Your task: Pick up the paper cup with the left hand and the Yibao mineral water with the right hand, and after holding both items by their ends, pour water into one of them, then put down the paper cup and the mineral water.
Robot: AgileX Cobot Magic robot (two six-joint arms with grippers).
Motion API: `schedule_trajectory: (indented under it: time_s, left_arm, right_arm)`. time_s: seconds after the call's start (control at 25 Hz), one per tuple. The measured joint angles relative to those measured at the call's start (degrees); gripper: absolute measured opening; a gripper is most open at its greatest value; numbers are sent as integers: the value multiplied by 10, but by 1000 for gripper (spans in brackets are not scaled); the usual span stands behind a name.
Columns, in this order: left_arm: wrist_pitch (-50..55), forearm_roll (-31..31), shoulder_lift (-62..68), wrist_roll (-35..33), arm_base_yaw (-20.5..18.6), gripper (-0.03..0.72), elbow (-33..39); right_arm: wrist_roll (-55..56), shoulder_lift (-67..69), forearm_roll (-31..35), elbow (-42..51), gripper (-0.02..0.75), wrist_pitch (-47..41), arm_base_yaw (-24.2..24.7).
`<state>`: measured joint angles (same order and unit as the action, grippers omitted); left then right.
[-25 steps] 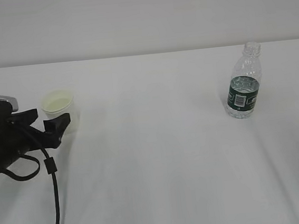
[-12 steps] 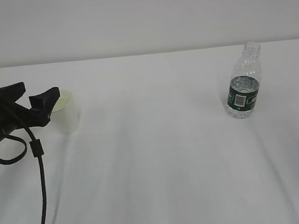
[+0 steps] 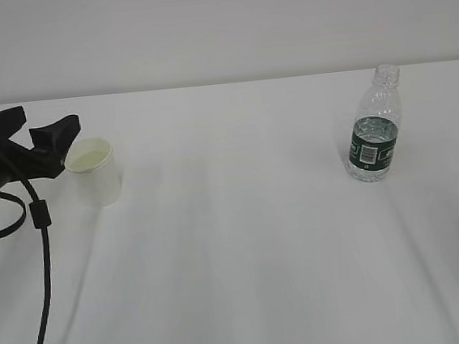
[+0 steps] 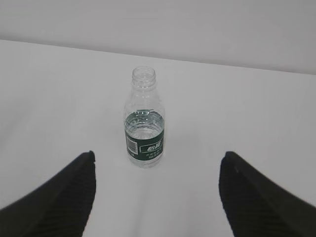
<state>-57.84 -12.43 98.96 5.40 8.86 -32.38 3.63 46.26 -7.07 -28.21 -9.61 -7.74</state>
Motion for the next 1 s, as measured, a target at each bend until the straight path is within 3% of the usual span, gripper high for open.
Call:
schedule_trajectory:
  time_s: [1.0]
  left_arm:
    - [95,-2,-166,-1,0,594,6]
  right_arm:
    - [0,0,0,0,589,0,0]
